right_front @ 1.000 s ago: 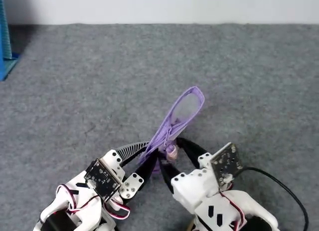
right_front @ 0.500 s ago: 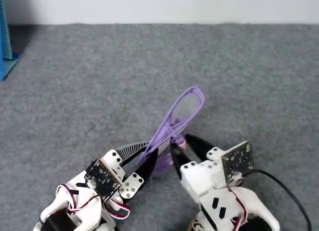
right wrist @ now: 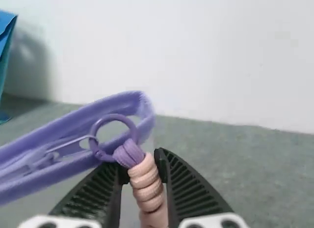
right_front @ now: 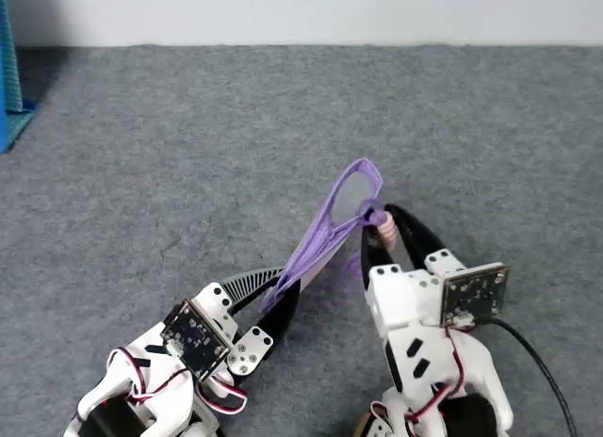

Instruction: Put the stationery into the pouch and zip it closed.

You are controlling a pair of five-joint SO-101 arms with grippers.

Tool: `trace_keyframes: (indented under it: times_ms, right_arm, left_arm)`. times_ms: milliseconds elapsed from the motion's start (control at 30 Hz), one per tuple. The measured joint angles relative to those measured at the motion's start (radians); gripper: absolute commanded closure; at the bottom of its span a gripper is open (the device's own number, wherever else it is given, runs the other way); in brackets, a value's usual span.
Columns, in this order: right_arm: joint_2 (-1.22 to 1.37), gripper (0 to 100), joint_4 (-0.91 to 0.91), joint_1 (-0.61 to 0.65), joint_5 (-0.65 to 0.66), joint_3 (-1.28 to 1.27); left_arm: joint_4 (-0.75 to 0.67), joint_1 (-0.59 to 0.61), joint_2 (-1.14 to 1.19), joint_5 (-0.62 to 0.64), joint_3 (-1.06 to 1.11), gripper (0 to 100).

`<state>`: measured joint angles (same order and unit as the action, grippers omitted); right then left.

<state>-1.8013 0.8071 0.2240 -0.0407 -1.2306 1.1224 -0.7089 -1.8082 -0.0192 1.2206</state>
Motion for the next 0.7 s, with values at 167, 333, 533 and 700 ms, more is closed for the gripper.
trace_keyframes:
  times_ms: [167, 333, 533, 700]
  right_arm:
    - [0.000, 99.1, -0.130, -0.071, 0.043, -0.066]
    - [0.003, 99.1, -0.207, -0.150, 0.069, -0.100]
    - [0.000, 99.1, -0.265, -0.239, 0.137, -0.158]
    - [0.000, 99.1, -0.269, -0.315, 0.187, -0.170]
  left_arm:
    - [0.000, 0.000, 0.000, 0.000, 0.000, 99]
    - [0.000, 0.000, 0.000, 0.000, 0.000, 99]
    - [0.000, -0.002, 0.000, 0.000, 0.000, 99]
    - [0.000, -0.003, 0.002, 0.000, 0.002, 99]
